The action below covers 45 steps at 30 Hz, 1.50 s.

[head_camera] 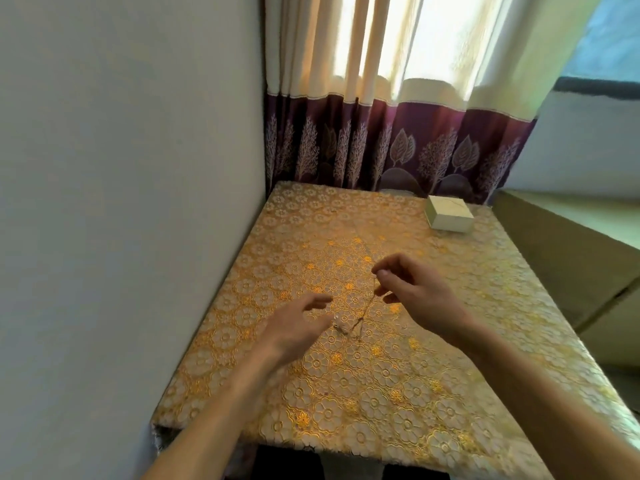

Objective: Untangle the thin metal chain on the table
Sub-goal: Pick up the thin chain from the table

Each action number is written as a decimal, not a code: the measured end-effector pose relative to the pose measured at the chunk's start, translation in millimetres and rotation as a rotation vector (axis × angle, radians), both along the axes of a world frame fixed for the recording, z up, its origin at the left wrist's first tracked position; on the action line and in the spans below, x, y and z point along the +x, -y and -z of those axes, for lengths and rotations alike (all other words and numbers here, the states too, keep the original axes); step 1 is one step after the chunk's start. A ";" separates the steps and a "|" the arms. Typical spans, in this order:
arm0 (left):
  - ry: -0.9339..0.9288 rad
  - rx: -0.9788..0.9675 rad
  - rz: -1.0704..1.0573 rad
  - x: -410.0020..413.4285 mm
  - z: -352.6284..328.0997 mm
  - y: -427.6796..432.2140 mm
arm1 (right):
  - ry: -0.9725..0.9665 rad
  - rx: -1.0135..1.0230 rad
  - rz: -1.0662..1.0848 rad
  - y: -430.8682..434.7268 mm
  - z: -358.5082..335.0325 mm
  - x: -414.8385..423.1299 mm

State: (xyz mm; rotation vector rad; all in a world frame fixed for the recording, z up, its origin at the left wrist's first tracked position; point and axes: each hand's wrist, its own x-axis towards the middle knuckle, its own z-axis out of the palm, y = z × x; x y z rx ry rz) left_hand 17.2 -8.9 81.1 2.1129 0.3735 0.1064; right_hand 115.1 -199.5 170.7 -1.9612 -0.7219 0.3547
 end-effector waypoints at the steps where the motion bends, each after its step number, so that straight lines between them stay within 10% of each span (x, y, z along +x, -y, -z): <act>1: 0.050 -0.042 0.033 3.6 -13.9 6.4 | 0.002 0.007 0.003 1.9 -3.9 -0.5; 18: 0.221 -0.539 0.069 30.6 -73.1 42.4 | 0.064 0.004 -0.019 25.6 -20.3 2.9; 29: 0.080 -0.409 0.172 27.5 -60.3 22.5 | 0.124 -0.060 0.043 25.2 -6.3 -1.2; 34: 0.147 -0.884 0.038 23.5 -53.0 25.0 | -0.284 0.205 0.032 20.6 0.4 -7.5; 45: 0.074 -0.861 0.118 19.1 -40.5 56.2 | -0.297 0.199 0.016 23.3 2.8 -15.4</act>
